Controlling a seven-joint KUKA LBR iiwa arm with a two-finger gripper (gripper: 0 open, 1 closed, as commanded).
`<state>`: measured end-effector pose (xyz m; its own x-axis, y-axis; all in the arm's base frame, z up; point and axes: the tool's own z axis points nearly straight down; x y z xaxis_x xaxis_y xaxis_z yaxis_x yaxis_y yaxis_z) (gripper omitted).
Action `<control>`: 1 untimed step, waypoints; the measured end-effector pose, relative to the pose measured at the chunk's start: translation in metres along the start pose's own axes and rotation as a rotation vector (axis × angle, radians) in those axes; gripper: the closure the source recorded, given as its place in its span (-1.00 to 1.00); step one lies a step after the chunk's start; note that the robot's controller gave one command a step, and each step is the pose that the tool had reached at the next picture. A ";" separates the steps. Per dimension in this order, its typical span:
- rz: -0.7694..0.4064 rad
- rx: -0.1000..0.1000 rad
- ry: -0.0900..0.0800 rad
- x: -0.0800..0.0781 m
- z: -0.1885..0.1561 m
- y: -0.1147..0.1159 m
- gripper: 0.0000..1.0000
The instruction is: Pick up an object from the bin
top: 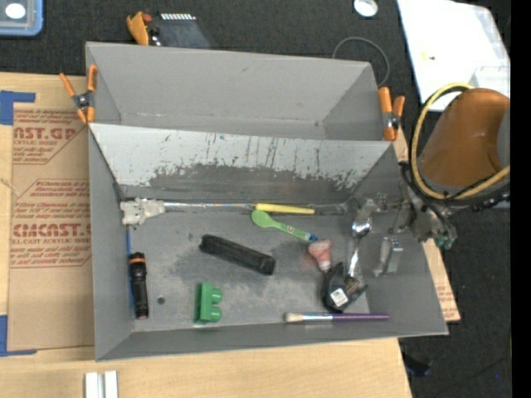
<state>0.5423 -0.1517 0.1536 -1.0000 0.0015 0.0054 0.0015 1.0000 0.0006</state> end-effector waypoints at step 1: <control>-0.002 0.002 -0.007 -0.002 -0.004 0.001 1.00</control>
Offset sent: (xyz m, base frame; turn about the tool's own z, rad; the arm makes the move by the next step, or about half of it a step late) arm 0.0000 0.0000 0.0000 0.0000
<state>0.5444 -0.1511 0.1577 -1.0000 -0.0003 -0.0017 -0.0003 1.0000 -0.0009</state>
